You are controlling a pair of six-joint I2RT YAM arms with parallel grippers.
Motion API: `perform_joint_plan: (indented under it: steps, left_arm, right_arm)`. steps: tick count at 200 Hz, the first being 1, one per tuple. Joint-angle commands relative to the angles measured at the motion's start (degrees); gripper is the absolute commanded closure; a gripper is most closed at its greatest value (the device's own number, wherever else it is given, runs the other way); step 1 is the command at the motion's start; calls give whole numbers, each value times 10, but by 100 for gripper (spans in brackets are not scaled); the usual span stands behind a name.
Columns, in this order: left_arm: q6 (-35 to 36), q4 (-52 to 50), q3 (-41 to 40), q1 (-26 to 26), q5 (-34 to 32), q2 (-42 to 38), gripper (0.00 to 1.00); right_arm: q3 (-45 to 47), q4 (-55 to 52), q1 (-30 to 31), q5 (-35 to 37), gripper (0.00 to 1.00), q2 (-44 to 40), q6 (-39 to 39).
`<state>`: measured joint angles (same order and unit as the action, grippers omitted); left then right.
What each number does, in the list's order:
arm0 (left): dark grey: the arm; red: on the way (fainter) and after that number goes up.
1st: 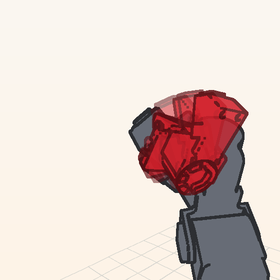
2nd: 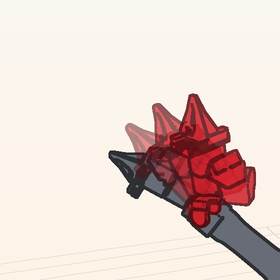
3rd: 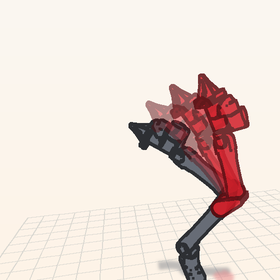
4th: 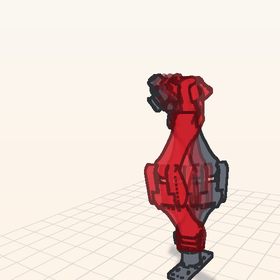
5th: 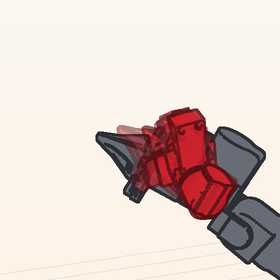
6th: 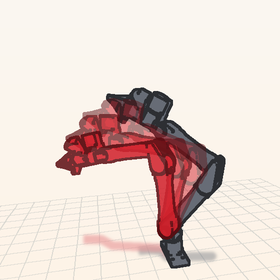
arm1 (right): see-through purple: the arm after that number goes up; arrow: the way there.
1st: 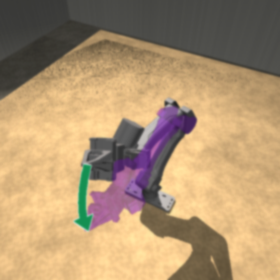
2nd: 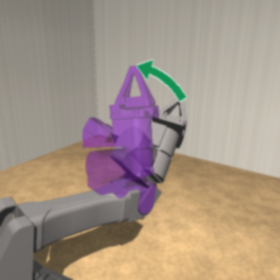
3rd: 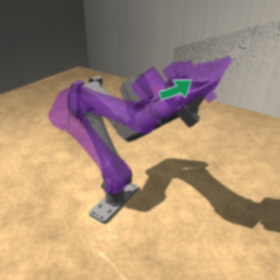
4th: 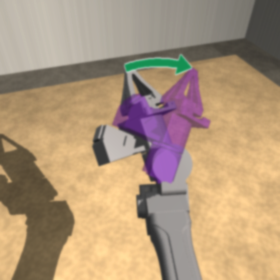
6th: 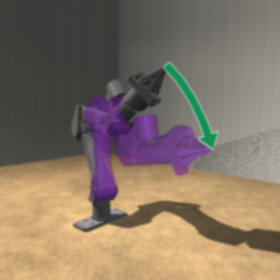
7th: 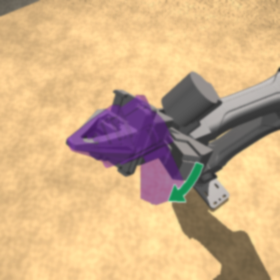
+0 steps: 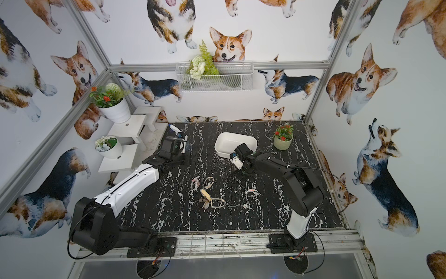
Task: Put the watch into the storage box
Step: Pick up the watch at the center of the board, then place the watch in the storage box.
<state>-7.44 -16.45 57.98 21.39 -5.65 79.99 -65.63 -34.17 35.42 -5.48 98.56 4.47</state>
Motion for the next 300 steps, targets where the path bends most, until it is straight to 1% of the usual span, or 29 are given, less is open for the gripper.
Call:
perform_joint_plan:
  steps: [1,19,26,31,48,57,70,89,114,143,179,206,228,300]
  left_arm:
    - [-7,2,4,1,-6,-4,0]
    - [-11,6,2,1,-8,-9,0]
    - [-12,8,0,1,-8,-11,0]
    - [-12,10,-2,1,-8,-14,0]
    - [-11,17,-7,1,-4,-24,0]
    - [-8,26,-13,1,12,-31,0]
    - [-6,45,-25,1,38,-44,0]
    - [-4,67,-39,2,60,-60,0]
    - [-1,77,-46,5,65,-72,0]
    - [5,80,-49,12,69,-75,0]
    - [10,83,-51,16,69,-79,0]
    - [12,83,-51,17,67,-78,0]
    - [15,83,-51,19,69,-77,0]
    - [21,83,-48,21,68,-73,0]
  right_arm:
    - [-3,19,0,-15,89,-28,1]
    - [-19,27,-4,-20,91,-50,-2]
    - [-30,28,-11,-26,94,-54,-13]
    - [-40,29,-20,-34,100,-56,-24]
    - [-72,46,-62,-83,100,-55,-79]
    - [-91,53,-81,-88,100,-50,-107]
    - [-134,41,-96,-66,100,-28,-130]
    - [-231,-26,-99,-13,100,33,-132]
    - [-350,-104,-99,52,100,123,-128]
    - [-456,-168,-99,118,100,220,-124]
    - [-561,-211,-100,168,100,301,-126]
    - [-636,-250,-107,176,100,362,-124]
    - [-665,-268,-111,177,100,393,-118]
    - [-649,-254,-112,180,100,419,-109]
